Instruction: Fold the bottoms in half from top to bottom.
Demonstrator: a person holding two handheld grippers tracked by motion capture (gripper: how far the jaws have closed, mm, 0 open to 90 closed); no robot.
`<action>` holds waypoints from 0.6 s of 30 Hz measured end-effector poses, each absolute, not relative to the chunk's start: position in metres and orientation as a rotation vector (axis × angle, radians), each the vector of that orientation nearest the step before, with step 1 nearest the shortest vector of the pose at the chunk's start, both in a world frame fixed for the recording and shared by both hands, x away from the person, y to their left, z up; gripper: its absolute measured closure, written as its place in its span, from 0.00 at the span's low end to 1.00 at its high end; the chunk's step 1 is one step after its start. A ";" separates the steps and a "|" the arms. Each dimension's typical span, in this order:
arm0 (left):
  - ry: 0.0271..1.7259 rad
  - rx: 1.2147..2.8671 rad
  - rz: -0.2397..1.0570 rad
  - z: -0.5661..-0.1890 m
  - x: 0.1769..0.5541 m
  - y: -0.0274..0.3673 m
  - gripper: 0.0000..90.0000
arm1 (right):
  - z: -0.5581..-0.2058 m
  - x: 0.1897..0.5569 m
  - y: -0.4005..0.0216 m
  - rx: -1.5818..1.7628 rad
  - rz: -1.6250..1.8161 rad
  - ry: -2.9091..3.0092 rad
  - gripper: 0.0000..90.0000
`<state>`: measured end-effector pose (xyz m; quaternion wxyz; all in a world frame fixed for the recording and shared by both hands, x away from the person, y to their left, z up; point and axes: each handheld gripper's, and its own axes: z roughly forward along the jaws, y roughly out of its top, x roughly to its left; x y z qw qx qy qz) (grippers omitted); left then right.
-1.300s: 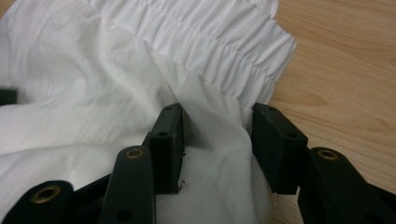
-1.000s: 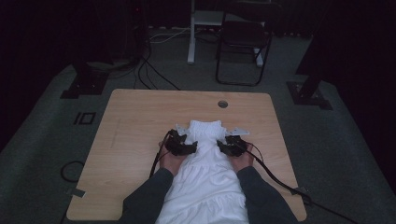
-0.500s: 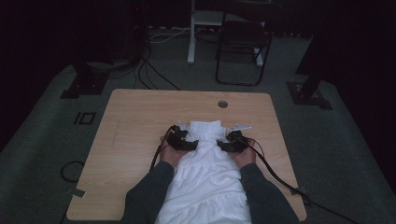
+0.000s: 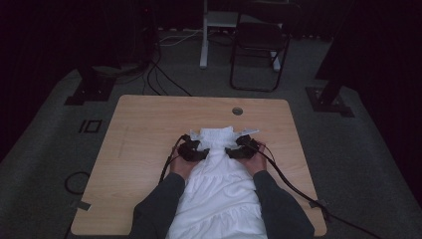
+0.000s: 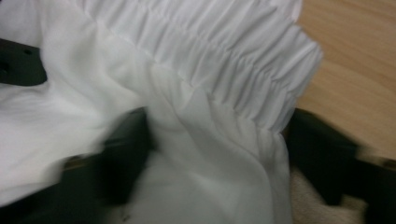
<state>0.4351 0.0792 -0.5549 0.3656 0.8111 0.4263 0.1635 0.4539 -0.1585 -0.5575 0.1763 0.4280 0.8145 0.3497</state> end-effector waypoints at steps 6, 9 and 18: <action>1.116 2.094 0.326 -0.551 0.437 0.080 0.83 | -0.556 0.448 -0.155 1.182 1.020 2.315 0.76; 1.120 2.101 0.322 -0.550 0.436 0.078 0.89 | -0.555 0.448 -0.152 1.183 1.028 2.342 0.87; 1.037 2.052 0.333 -0.518 0.448 0.083 0.93 | -0.529 0.459 -0.165 1.192 1.139 2.326 0.91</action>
